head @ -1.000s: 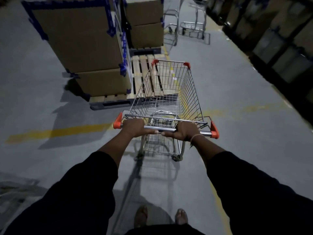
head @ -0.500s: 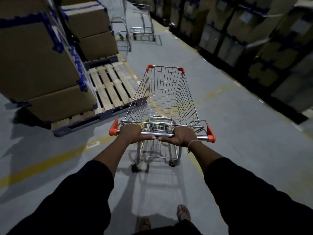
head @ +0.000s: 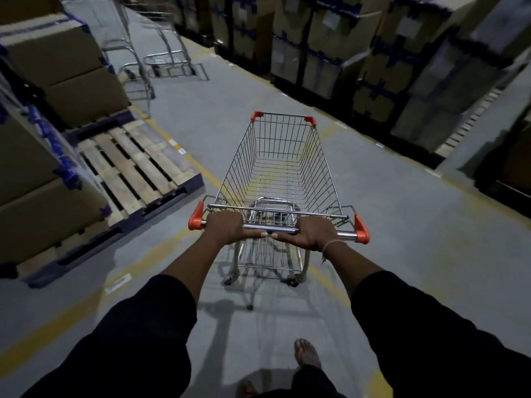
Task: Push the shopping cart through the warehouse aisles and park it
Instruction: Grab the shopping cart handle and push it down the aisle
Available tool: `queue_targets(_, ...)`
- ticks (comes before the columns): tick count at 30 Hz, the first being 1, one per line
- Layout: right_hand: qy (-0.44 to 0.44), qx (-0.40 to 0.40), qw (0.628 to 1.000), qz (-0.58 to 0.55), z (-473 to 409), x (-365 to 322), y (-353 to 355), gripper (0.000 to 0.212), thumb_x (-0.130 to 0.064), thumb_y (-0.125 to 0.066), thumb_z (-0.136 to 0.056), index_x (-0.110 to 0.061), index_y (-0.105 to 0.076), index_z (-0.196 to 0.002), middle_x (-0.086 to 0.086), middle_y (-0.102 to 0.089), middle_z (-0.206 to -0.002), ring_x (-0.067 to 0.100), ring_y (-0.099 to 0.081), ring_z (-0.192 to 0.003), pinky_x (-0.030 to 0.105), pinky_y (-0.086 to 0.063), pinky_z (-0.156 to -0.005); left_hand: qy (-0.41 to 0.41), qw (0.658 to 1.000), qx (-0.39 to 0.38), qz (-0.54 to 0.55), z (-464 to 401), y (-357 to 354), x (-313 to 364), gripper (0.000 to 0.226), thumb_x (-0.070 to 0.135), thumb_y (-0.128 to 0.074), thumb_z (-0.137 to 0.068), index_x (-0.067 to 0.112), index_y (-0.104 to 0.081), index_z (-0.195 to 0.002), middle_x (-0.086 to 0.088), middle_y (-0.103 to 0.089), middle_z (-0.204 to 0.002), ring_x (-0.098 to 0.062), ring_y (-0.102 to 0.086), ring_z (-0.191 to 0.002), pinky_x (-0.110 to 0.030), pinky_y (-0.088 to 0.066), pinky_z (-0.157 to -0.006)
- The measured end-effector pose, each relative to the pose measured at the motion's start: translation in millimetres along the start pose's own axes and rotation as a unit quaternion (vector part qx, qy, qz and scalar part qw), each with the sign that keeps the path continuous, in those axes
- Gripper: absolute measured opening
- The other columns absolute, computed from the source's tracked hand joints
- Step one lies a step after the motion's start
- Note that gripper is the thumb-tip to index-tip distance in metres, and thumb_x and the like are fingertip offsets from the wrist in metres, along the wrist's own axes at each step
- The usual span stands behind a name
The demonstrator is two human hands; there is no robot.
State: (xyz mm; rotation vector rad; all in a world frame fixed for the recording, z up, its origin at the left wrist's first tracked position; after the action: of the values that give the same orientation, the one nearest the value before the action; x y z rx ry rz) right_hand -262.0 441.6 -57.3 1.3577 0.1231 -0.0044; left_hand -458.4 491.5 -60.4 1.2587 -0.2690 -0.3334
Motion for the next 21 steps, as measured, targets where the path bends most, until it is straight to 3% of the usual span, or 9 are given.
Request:
queue_targets(7, -0.062, 0.012, 0.998, -0.001, 10, 55, 3, 0.110, -0.110, -0.014, -0.059, -0.018, -0.072, -0.072, 0.001, -0.062, -0.060, 0.021, -0.061, -0.061, 0.034, -0.057, -0.069, -0.064, 0.997, 0.016, -0.027, -40, 13, 53, 0.099, 0.109, -0.020, -0.048, 0.019, -0.058, -0.065, 0.002, -0.059, -0.065, -0.019, -0.062, -0.069, -0.030, -0.048, -0.070)
queue_targets(13, -0.110, 0.011, 0.994, -0.012, 19, 107, 10, 0.105, -0.109, -0.015, -0.058, -0.018, -0.066, -0.065, 0.001, -0.060, -0.061, 0.021, -0.061, -0.063, 0.035, -0.057, -0.071, -0.114, 0.992, 0.014, -0.042, -77, 24, 103, 0.101, 0.109, -0.023, -0.051, 0.019, -0.065, -0.072, 0.000, -0.066, -0.072, -0.021, -0.066, -0.074, -0.034, -0.055, -0.076)
queue_targets(18, -0.149, 0.011, 0.989, -0.011, 21, 155, 20, 0.097, -0.105, -0.024, -0.065, -0.016, -0.062, -0.060, 0.002, -0.060, -0.059, 0.021, -0.060, -0.061, 0.033, -0.055, -0.069, -0.157, 0.986, 0.001, -0.061, -114, 36, 150, 0.098, 0.109, -0.019, -0.049, 0.018, -0.056, -0.061, 0.000, -0.061, -0.064, -0.020, -0.062, -0.065, -0.034, -0.055, -0.073)
queue_targets(21, -0.168, 0.017, 0.985, -0.016, 24, 182, 25, 0.096, -0.108, -0.019, -0.060, -0.018, -0.054, -0.055, 0.002, -0.057, -0.057, 0.020, -0.058, -0.058, 0.032, -0.053, -0.067, -0.176, 0.982, 0.003, -0.064, -135, 41, 176, 0.097, 0.108, -0.023, -0.052, 0.017, -0.056, -0.059, 0.000, -0.060, -0.062, -0.020, -0.062, -0.063, -0.032, -0.054, -0.070)
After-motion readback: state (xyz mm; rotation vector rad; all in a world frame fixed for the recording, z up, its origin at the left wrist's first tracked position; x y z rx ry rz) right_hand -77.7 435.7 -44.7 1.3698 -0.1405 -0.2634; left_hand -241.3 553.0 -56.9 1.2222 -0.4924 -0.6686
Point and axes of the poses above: each hand's wrist, its own z-axis away from the middle knuckle, its own y-axis out of the back of the hand, x = y × z, the point moved 9 cm from there along -z, towards the middle knuckle
